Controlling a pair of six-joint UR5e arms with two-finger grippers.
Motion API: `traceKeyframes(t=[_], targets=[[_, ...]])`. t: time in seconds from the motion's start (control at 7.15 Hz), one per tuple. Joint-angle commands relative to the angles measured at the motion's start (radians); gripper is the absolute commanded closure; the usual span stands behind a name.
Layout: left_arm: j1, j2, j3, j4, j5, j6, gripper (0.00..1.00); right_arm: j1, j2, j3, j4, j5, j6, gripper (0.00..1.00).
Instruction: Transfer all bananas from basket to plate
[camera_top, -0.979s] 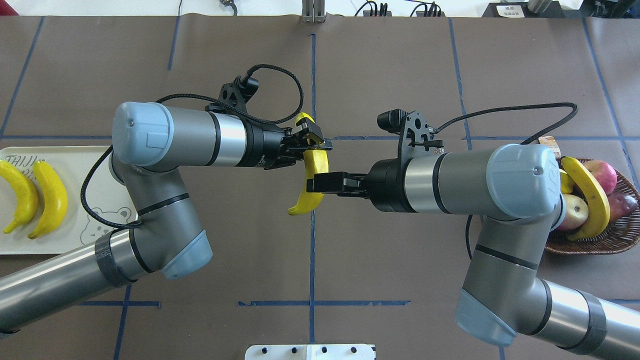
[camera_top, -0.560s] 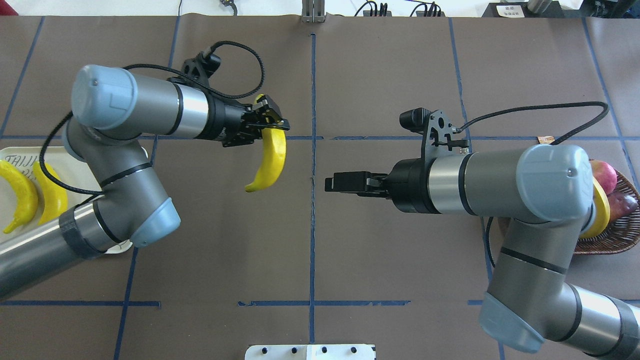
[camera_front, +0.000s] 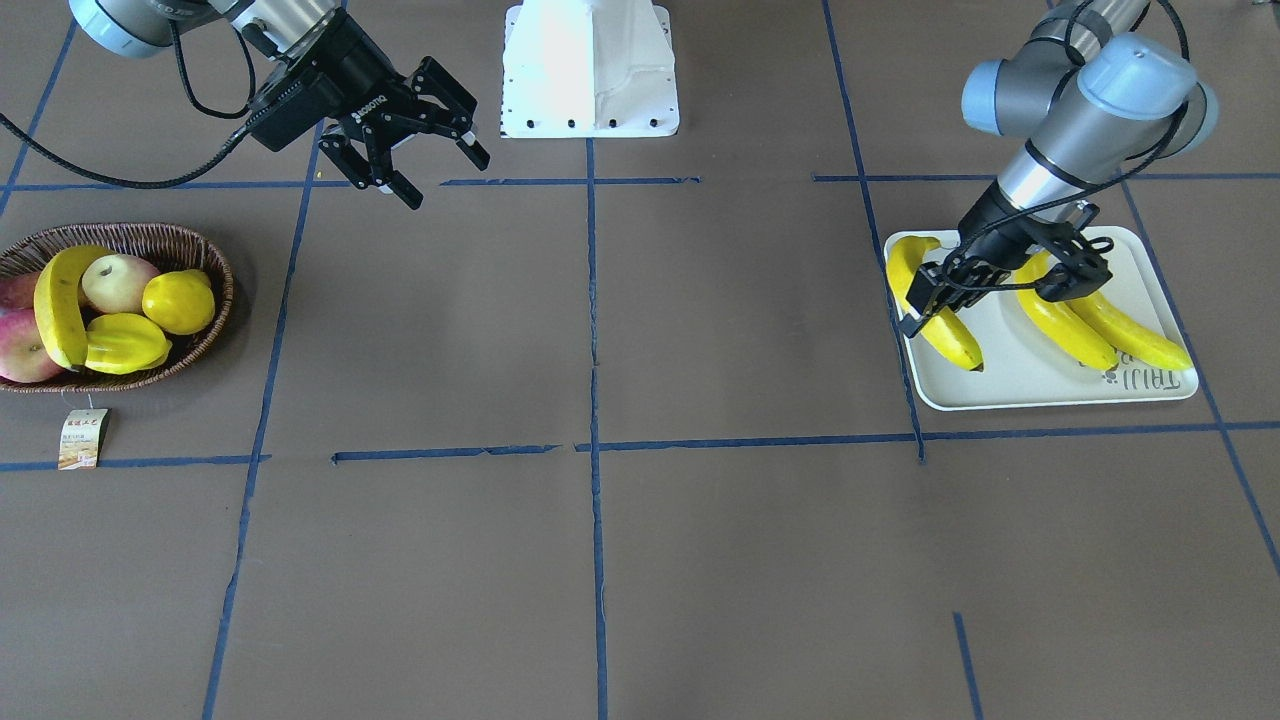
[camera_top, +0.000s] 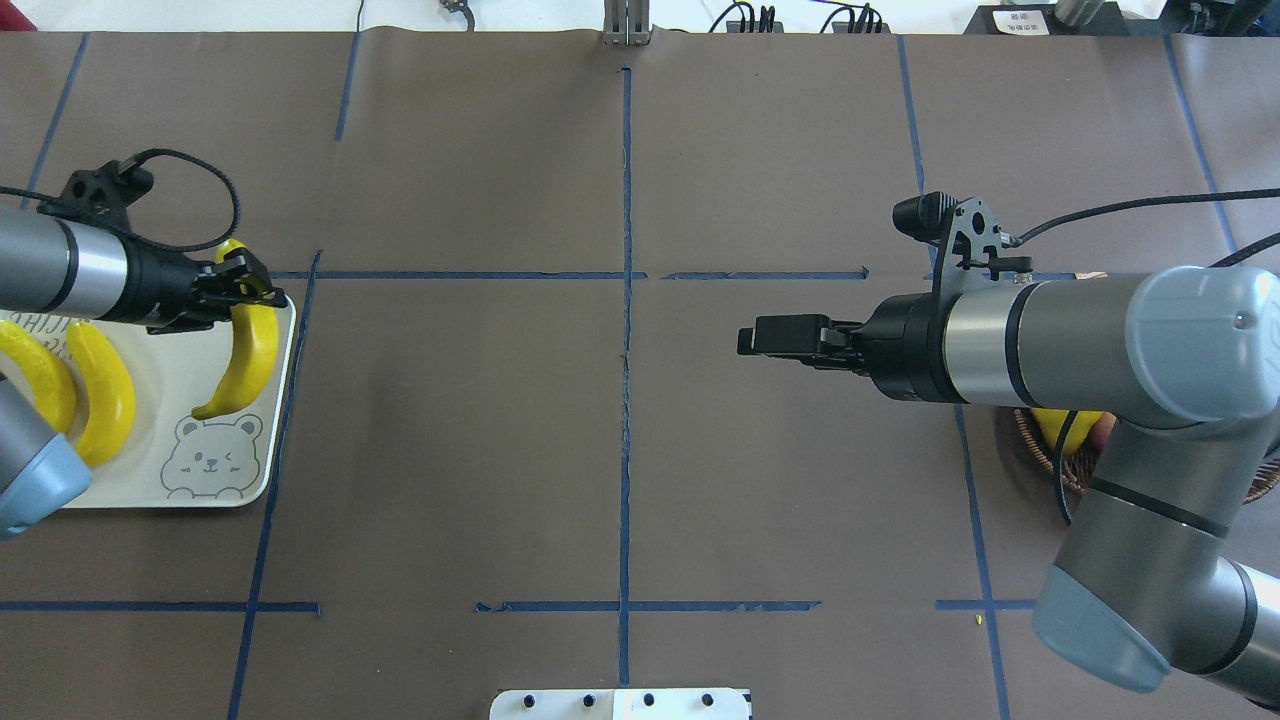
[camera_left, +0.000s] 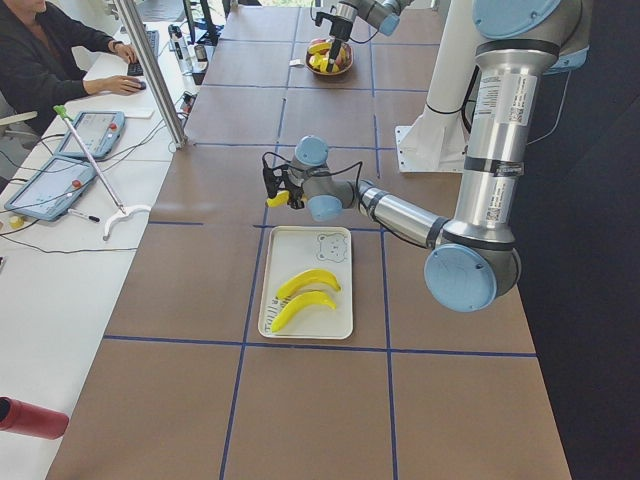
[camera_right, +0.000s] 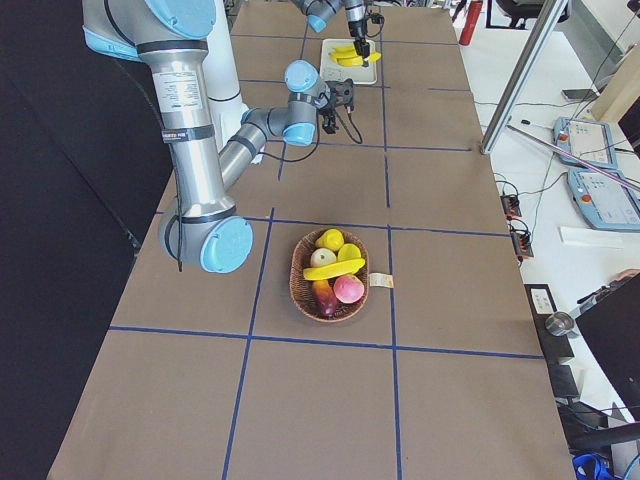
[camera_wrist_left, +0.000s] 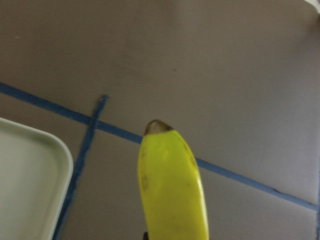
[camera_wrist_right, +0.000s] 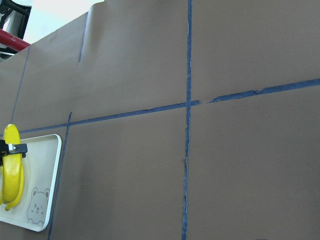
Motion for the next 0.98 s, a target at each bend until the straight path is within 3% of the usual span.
traceKeyframes(t=[0.0, 0.14, 0.42, 0.56, 0.7, 0.84], targets=[[0.0, 0.109, -0.001, -0.002, 0.025, 0.009, 0.99, 0.002, -0.005, -0.005, -0.001, -0.002, -0.001, 0.0], [0.008, 0.117, 0.016, -0.002, 0.07, 0.011, 0.99, 0.002, -0.005, -0.005, -0.001, -0.002, -0.001, 0.0], [0.008, 0.123, 0.041, 0.002, 0.077, 0.076, 0.99, 0.002, -0.006, -0.005, -0.001, -0.003, -0.001, 0.0], [0.006, 0.123, 0.071, -0.001, 0.078, 0.104, 0.93, 0.002, -0.005, -0.003, -0.001, -0.003, 0.001, 0.0], [0.005, 0.123, 0.078, -0.001, 0.077, 0.112, 0.17, 0.002, -0.006, -0.003, -0.001, -0.003, 0.001, 0.0], [0.005, 0.133, 0.075, -0.004, 0.075, 0.132, 0.01, 0.002, -0.006, -0.003, -0.001, -0.003, 0.001, 0.0]])
